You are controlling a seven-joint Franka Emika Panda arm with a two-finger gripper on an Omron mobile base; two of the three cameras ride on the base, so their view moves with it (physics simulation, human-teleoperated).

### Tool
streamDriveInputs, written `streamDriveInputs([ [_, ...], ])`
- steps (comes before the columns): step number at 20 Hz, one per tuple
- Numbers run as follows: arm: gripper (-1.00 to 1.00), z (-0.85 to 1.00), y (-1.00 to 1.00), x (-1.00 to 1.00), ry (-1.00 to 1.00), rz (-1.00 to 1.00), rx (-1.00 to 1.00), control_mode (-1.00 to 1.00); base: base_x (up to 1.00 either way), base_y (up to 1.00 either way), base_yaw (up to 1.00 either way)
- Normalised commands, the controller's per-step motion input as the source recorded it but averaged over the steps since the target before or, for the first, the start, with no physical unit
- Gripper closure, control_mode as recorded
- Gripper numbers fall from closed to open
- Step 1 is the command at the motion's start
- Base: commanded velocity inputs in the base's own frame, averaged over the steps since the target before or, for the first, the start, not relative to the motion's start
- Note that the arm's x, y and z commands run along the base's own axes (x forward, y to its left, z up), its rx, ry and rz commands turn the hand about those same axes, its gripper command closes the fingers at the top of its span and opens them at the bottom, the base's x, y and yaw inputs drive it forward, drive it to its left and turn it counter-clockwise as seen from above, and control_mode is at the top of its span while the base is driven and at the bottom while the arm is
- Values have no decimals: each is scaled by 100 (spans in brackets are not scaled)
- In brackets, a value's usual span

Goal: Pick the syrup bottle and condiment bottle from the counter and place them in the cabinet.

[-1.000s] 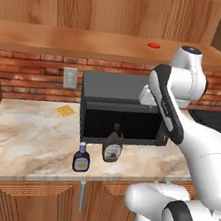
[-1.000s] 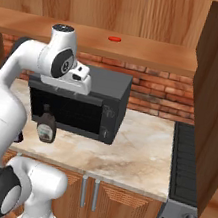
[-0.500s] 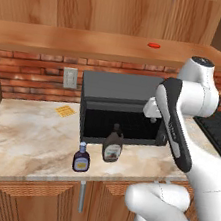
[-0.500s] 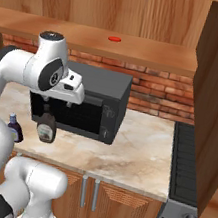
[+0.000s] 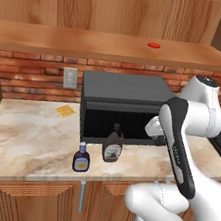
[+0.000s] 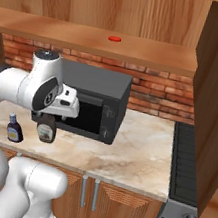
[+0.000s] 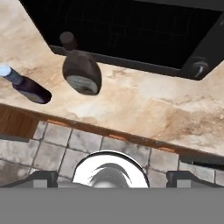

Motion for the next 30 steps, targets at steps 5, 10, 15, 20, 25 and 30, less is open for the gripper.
streamDriveInputs([
  [5, -100, -27, 0, -1, 0, 18, 0, -100, 0, 0, 0],
  [10, -100, -14, 0, 0, 0, 21, 0, -100, 0, 0, 0],
  [15, -100, -6, 1, 0, 0, 20, 0, -100, 0, 0, 0],
  [20, -100, -5, 4, 4, 0, 19, 0, -100, 0, 0, 0],
  [25, -100, -4, 5, 10, 0, 20, 0, -100, 0, 0, 0],
  [30, -100, -7, 9, 2, -5, 16, 0, -100, 0, 0, 0],
])
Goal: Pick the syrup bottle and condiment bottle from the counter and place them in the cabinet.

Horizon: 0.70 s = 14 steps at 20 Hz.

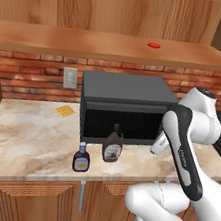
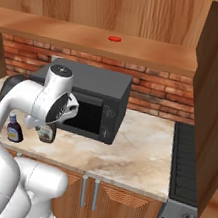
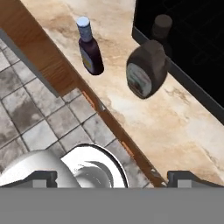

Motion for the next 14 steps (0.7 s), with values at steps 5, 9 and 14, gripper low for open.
streamDriveInputs([
  [5, -100, -12, 5, 0, -14, 5, 0, -100, 0, 0, 0],
  [9, -100, -12, 0, 0, -14, 5, 0, -100, 0, 0, 0],
  [14, -100, -14, 0, 21, -2, 14, 6, -100, 0, 0, 0],
])
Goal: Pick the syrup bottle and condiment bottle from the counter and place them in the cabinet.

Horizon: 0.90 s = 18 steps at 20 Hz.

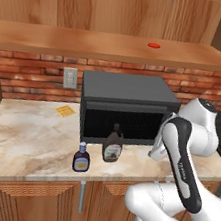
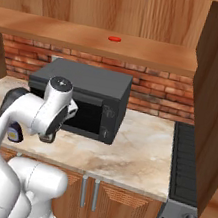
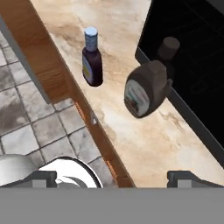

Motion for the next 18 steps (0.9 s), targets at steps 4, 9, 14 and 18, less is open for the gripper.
streamDriveInputs([
  [4, -100, -15, 0, 33, 0, 23, 10, -100, 0, 0, 0],
  [9, -100, -10, 0, 24, 0, 30, 12, -100, 0, 0, 0],
  [14, -100, -7, 0, 21, 0, 27, 8, -100, 0, 0, 0],
  [18, -100, -7, 1, 20, 0, 23, 3, -100, 0, 0, 0],
])
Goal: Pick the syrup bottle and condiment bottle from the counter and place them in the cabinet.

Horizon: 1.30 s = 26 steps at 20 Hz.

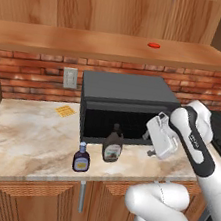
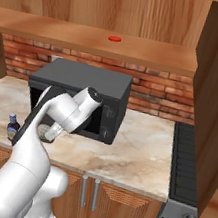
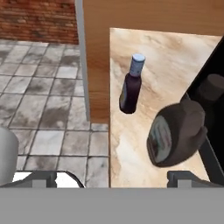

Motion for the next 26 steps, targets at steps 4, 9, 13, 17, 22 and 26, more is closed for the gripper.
streamDriveInputs([
  [4, -100, -11, 11, 10, 0, 9, 0, -100, 0, 0, 0],
  [9, -100, -12, 21, 2, -5, 0, 0, -100, 0, 0, 0],
  [13, -100, -11, 23, 0, -7, 0, 0, -100, 0, 0, 0],
  [17, -100, -9, 21, 0, -8, 0, 0, -100, 0, 0, 0],
  [22, -100, -5, 8, 3, -7, 0, 0, -100, 0, 0, 0],
  [26, -100, 0, 0, 24, 0, 0, 0, -100, 0, 0, 0],
])
